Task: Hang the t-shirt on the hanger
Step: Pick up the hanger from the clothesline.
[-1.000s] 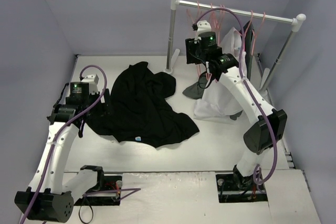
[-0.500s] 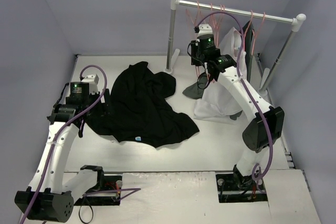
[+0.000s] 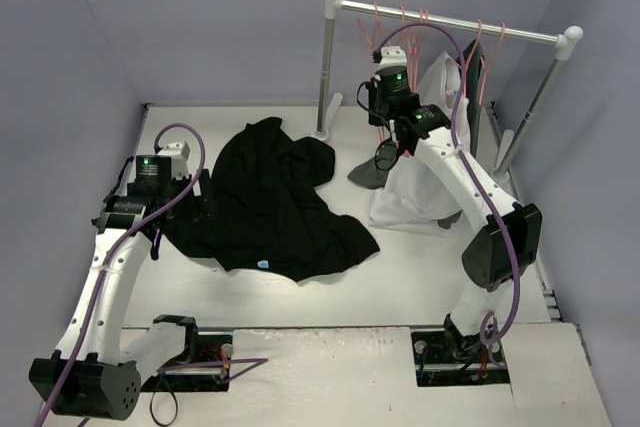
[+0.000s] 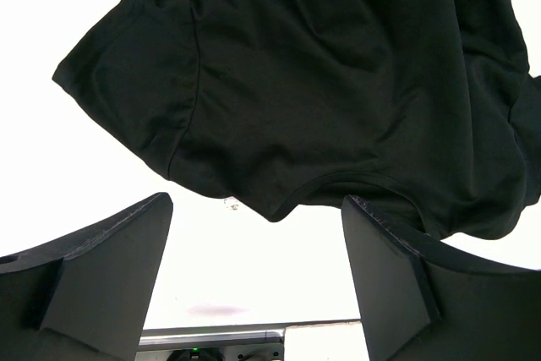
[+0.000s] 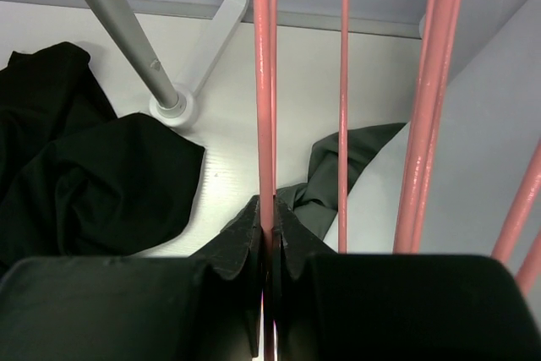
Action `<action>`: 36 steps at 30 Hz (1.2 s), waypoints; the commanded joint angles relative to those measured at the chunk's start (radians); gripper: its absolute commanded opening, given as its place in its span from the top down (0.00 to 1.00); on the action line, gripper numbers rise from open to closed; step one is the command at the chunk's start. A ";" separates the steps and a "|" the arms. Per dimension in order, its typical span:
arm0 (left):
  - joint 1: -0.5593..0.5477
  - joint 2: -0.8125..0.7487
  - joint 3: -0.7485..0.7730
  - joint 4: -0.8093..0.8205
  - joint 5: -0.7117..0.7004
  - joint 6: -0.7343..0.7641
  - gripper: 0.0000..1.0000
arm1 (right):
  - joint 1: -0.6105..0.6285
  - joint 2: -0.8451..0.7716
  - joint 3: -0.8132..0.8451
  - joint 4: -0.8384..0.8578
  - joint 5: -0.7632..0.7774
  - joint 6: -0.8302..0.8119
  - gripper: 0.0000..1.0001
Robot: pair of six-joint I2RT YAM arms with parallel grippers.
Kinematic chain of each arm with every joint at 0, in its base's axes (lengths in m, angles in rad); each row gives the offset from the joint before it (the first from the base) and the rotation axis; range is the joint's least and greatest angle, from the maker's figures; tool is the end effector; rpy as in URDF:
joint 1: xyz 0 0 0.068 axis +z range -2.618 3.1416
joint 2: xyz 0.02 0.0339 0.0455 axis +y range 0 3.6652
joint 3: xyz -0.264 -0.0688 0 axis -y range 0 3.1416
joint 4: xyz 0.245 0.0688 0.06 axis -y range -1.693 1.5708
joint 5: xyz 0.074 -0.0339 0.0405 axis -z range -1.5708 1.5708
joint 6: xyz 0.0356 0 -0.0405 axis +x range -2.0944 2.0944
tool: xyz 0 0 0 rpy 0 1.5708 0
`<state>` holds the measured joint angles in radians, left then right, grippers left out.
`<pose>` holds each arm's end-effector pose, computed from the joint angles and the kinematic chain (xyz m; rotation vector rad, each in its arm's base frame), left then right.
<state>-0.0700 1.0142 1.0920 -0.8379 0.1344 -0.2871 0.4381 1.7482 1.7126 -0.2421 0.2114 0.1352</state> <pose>0.1985 -0.0187 0.3412 -0.1868 2.3390 -0.3341 0.3819 0.1706 0.3948 -0.1320 1.8424 0.2055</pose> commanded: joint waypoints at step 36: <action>-0.209 0.623 0.023 0.338 -0.055 -0.228 0.23 | 0.185 -0.948 -0.710 0.039 -0.318 -0.056 1.00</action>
<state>-0.2737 1.5283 1.0191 -0.6193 0.1047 -0.4868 0.6103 0.8389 1.0582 -0.2535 -0.0803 0.0776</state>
